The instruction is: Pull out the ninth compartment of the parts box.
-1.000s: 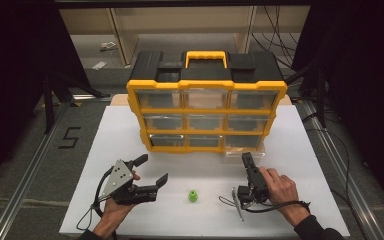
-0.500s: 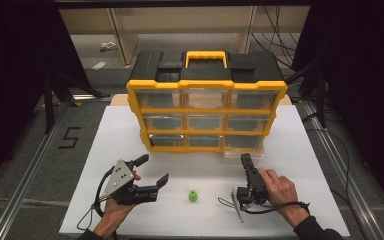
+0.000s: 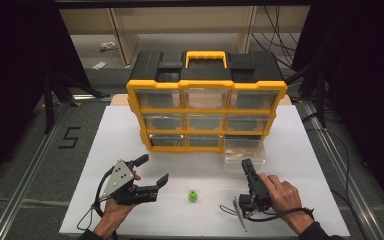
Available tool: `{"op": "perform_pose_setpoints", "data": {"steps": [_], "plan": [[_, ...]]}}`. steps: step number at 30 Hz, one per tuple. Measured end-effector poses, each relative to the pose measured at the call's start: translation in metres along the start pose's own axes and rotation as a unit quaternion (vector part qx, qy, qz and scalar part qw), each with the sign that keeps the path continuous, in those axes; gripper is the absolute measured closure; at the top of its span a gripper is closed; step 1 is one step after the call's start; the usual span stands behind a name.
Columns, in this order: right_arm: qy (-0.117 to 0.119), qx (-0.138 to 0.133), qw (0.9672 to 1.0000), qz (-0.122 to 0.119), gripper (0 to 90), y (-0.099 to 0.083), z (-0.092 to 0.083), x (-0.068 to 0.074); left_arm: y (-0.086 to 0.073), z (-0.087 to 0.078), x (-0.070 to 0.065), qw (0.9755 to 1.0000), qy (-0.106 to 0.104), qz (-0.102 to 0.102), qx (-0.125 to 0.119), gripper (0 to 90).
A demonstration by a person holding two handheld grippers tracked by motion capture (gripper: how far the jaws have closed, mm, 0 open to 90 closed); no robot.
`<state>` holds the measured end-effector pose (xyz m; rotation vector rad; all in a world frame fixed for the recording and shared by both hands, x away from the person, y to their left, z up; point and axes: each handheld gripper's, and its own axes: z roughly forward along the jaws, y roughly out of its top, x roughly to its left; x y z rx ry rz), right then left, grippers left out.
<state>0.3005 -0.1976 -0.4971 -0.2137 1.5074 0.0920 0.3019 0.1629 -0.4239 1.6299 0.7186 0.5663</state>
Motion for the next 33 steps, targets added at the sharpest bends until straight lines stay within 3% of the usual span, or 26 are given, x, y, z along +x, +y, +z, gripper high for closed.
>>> {"op": "perform_pose_setpoints", "data": {"steps": [8, 9, 10, 14, 15, 33], "plan": [[0.001, -0.007, 1.0000, -0.005, 80.4, -0.001, -0.007, -0.002, 0.000, 0.000, 0.000, 1.0000, 0.000, 0.000, 0.000, 13.4], [0.004, -0.001, 1.0000, 0.008, 80.4, -0.002, -0.008, 0.000, 0.000, 0.000, 0.000, 1.0000, 0.000, 0.000, 0.000, 13.4], [0.002, -0.006, 1.0000, 0.000, 80.4, -0.002, -0.009, -0.001, 0.000, 0.000, 0.000, 1.0000, 0.000, 0.000, -0.001, 13.4], [0.008, -0.005, 0.9999, 0.009, 80.3, -0.002, -0.013, 0.000, 0.000, 0.000, 0.000, 1.0000, 0.000, 0.001, 0.000, 13.5], [0.002, -0.015, 0.9999, -0.006, 80.3, -0.002, -0.013, -0.002, 0.000, 0.000, 0.000, 1.0000, 0.000, 0.000, 0.000, 13.5], [0.025, -0.013, 0.9996, 0.002, 78.8, -0.003, -0.020, 0.001, 0.000, 0.000, 0.000, 1.0000, 0.000, 0.001, 0.001, 13.5]]}}
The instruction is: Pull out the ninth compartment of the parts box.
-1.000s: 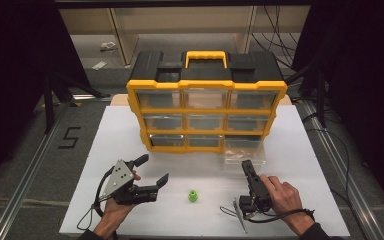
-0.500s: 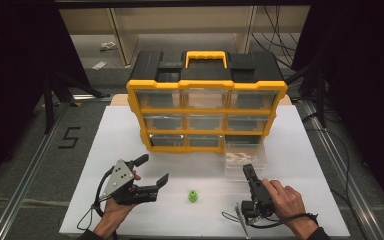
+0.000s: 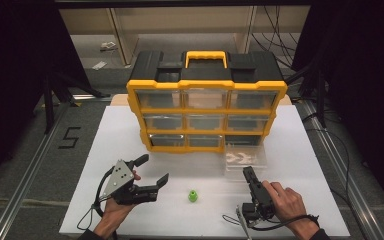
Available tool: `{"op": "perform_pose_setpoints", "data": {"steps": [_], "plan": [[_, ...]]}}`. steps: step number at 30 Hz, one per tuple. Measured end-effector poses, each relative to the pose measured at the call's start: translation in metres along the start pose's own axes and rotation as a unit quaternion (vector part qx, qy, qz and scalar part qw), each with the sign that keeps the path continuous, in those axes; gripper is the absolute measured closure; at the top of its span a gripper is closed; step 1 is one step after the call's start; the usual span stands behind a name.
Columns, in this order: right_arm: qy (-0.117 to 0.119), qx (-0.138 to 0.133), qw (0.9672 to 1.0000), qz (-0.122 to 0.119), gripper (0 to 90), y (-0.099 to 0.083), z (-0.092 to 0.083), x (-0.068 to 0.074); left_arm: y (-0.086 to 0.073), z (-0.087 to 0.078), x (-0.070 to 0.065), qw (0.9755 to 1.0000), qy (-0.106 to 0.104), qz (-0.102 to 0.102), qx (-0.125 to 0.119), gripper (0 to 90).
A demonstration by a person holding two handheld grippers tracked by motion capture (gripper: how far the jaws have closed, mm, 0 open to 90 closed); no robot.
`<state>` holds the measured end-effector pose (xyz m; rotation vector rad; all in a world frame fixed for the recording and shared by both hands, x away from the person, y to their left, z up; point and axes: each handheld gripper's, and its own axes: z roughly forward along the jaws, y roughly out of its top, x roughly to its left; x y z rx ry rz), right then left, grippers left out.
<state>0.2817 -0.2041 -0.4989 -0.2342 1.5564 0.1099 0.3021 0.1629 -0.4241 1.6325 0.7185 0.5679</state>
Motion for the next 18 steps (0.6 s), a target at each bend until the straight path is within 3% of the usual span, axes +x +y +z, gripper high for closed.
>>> {"op": "perform_pose_setpoints", "data": {"steps": [3, 5, 6, 7, 14, 17, 18], "plan": [[0.003, -0.008, 1.0000, -0.003, 77.9, 0.000, 0.000, -0.002, 0.000, 0.000, 0.000, 1.0000, 0.000, 0.000, 0.000, 13.5], [0.011, -0.004, 0.9998, 0.014, 73.9, -0.001, -0.001, 0.001, 0.000, 0.000, 0.000, 1.0000, 0.000, 0.000, 0.000, 13.5], [0.011, -0.011, 0.9999, -0.003, 72.1, 0.000, -0.001, -0.003, 0.000, 0.000, 0.000, 1.0000, 0.000, 0.000, 0.000, 13.5], [0.014, -0.006, 0.9998, 0.013, 70.4, -0.001, -0.002, -0.001, 0.000, 0.000, 0.000, 1.0000, 0.000, 0.000, 0.000, 13.5], [0.035, -0.033, 0.9985, 0.027, 58.4, -0.002, -0.011, -0.010, 0.000, 0.000, 0.000, 1.0000, -0.001, 0.000, 0.000, 13.5], [0.045, -0.043, 0.9969, 0.048, 54.0, -0.002, -0.016, -0.015, 0.000, 0.000, 0.000, 1.0000, -0.001, -0.001, 0.001, 13.5], [0.046, -0.049, 0.9969, 0.042, 52.3, -0.001, -0.018, -0.018, 0.000, 0.000, 0.000, 1.0000, -0.001, -0.001, 0.001, 13.5]]}}
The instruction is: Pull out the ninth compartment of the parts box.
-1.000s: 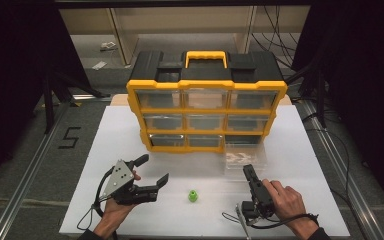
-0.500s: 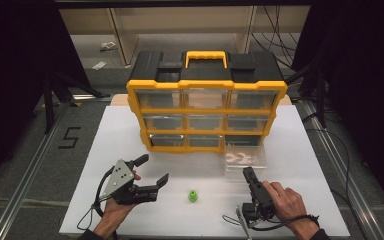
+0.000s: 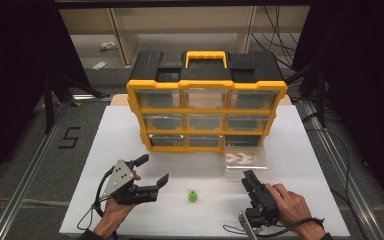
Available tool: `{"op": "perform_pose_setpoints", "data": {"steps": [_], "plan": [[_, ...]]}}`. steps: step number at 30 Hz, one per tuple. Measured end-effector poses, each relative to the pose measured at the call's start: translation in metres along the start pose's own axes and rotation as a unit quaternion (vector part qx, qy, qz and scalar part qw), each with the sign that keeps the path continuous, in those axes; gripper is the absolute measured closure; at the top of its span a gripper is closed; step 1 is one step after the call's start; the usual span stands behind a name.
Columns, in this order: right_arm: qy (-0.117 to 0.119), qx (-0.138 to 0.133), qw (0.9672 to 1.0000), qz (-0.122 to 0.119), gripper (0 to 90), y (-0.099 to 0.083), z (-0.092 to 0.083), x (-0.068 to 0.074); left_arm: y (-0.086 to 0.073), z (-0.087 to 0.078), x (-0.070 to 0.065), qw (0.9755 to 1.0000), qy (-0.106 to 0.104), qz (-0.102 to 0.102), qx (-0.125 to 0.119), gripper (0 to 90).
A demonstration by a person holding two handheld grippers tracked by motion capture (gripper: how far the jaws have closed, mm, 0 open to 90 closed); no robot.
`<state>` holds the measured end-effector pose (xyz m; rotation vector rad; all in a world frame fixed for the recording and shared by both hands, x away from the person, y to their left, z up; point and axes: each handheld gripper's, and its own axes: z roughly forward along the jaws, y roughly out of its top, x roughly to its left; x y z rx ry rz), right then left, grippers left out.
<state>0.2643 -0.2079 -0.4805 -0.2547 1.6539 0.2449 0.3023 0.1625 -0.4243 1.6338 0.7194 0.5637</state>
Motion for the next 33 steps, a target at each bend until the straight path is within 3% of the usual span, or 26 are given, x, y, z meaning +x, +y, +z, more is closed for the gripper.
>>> {"op": "perform_pose_setpoints", "data": {"steps": [7, 10, 13, 14, 15, 18, 26, 29, 30, 31, 33], "plan": [[0.022, -0.017, 0.9981, 0.055, 42.9, 0.005, -0.008, -0.008, 0.000, 0.000, 0.000, 1.0000, 0.000, 0.000, 0.001, 13.5], [0.042, -0.018, 0.9935, 0.104, 37.3, 0.008, -0.009, -0.016, 0.000, 0.000, 0.000, 1.0000, 0.000, 0.000, 0.001, 13.4], [0.062, -0.024, 0.9858, 0.154, 34.6, 0.011, -0.009, -0.024, 0.000, 0.000, 0.000, 1.0000, -0.001, -0.001, 0.001, 13.4], [0.077, -0.025, 0.9794, 0.185, 33.3, 0.013, -0.011, -0.028, 0.000, 0.000, 0.000, 1.0000, 0.000, -0.001, 0.002, 13.4], [0.077, -0.025, 0.9794, 0.185, 33.3, 0.013, -0.011, -0.028, 0.000, 0.000, 0.000, 1.0000, -0.001, -0.001, 0.001, 13.4], [0.094, -0.027, 0.9710, 0.218, 31.9, 0.014, -0.012, -0.032, 0.000, 0.000, 0.000, 1.0000, -0.001, -0.001, 0.002, 13.4], [0.129, -0.031, 0.9428, 0.306, 29.8, 0.016, -0.014, -0.045, 0.000, 0.000, 0.000, 1.0000, -0.001, -0.001, 0.001, 13.4], [0.145, -0.033, 0.9277, 0.342, 29.0, 0.015, -0.013, -0.049, 0.000, -0.001, 0.000, 1.0000, -0.002, -0.003, 0.001, 13.4], [0.155, -0.035, 0.9180, 0.363, 28.6, 0.015, -0.013, -0.051, 0.000, -0.001, 0.000, 1.0000, -0.003, -0.003, 0.001, 13.4], [0.155, -0.035, 0.9180, 0.363, 28.6, 0.015, -0.013, -0.051, 0.001, -0.001, 0.000, 1.0000, -0.003, -0.002, 0.001, 13.4], [0.167, -0.038, 0.9076, 0.383, 27.9, 0.015, -0.013, -0.053, 0.001, -0.001, -0.001, 1.0000, -0.003, -0.003, 0.001, 13.4]]}}
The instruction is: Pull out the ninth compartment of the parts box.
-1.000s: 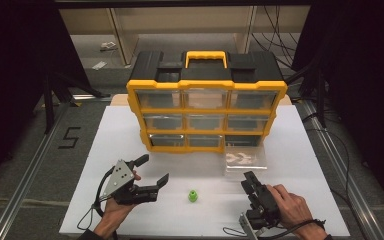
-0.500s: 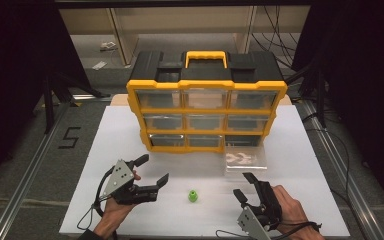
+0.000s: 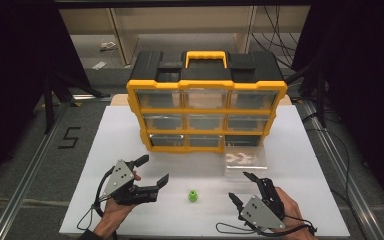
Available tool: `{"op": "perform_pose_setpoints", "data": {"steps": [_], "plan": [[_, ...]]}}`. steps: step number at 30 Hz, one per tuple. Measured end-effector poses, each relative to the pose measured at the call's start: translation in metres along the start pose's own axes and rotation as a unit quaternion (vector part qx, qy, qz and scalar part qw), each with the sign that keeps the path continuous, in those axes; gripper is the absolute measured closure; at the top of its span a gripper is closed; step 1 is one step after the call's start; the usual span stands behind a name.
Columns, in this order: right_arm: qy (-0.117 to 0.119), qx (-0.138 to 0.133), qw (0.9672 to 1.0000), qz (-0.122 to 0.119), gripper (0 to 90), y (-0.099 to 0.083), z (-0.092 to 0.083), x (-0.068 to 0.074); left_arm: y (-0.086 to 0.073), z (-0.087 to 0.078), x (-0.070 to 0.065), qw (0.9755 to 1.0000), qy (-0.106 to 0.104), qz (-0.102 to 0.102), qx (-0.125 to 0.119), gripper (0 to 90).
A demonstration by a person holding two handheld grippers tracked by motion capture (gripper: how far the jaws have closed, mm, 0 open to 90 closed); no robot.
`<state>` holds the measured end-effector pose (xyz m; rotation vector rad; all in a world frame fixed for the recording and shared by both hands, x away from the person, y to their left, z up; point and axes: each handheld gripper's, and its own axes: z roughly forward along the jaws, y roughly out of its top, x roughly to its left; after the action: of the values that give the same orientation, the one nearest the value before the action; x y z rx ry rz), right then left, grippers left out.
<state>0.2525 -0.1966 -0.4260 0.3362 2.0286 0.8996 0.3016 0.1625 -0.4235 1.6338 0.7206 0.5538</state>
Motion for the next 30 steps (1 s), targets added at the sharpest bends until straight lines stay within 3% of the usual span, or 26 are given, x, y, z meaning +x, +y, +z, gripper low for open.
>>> {"op": "perform_pose_setpoints", "data": {"steps": [4, 11, 20, 23, 25, 30], "plan": [[0.033, 0.002, 0.9986, 0.041, 26.9, 0.003, 0.000, -0.002, 0.000, 0.000, 0.000, 1.0000, 0.000, 0.000, 0.001, 13.3], [0.086, 0.000, 0.9900, 0.112, 26.0, 0.009, 0.001, -0.003, 0.000, -0.001, -0.002, 1.0000, 0.000, -0.001, 0.001, 13.3], [0.120, -0.001, 0.9794, 0.162, 25.5, 0.015, 0.005, -0.004, 0.000, -0.002, -0.004, 1.0000, -0.003, -0.001, 0.004, 13.3], [0.140, -0.001, 0.9732, 0.183, 25.2, 0.018, 0.007, -0.003, -0.001, -0.003, -0.005, 1.0000, -0.003, -0.003, 0.007, 13.4], [0.143, -0.001, 0.9722, 0.185, 25.2, 0.018, 0.008, -0.002, -0.001, -0.003, -0.007, 1.0000, -0.006, -0.001, 0.008, 13.3], [0.162, 0.005, 0.9655, 0.204, 25.1, 0.022, 0.013, 0.000, -0.002, -0.002, -0.007, 0.9999, -0.007, -0.001, 0.012, 13.3]]}}
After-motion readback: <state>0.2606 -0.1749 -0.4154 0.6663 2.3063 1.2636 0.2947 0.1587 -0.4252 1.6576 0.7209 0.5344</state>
